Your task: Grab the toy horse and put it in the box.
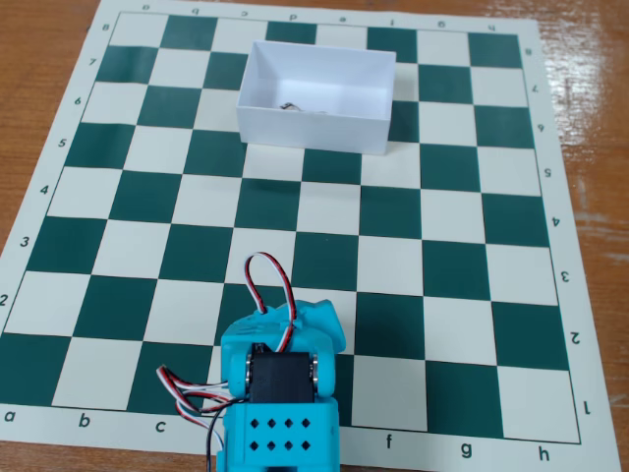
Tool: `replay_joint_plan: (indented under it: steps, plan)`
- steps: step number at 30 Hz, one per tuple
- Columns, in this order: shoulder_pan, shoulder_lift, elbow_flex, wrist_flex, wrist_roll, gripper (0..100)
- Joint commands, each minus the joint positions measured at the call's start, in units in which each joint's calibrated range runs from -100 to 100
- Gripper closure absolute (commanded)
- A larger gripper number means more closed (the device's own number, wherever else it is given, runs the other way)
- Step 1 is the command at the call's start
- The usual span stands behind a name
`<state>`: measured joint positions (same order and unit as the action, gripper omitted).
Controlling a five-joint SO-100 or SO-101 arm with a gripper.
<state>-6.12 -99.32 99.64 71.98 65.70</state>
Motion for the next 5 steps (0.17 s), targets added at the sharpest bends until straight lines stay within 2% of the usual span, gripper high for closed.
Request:
replay_joint_plan:
  steps: [1, 5]
  plan:
    - [0.55, -0.24, 0.36, 0.2, -0.18, 100]
    - [0.55, -0.24, 0.36, 0.2, -0.18, 100]
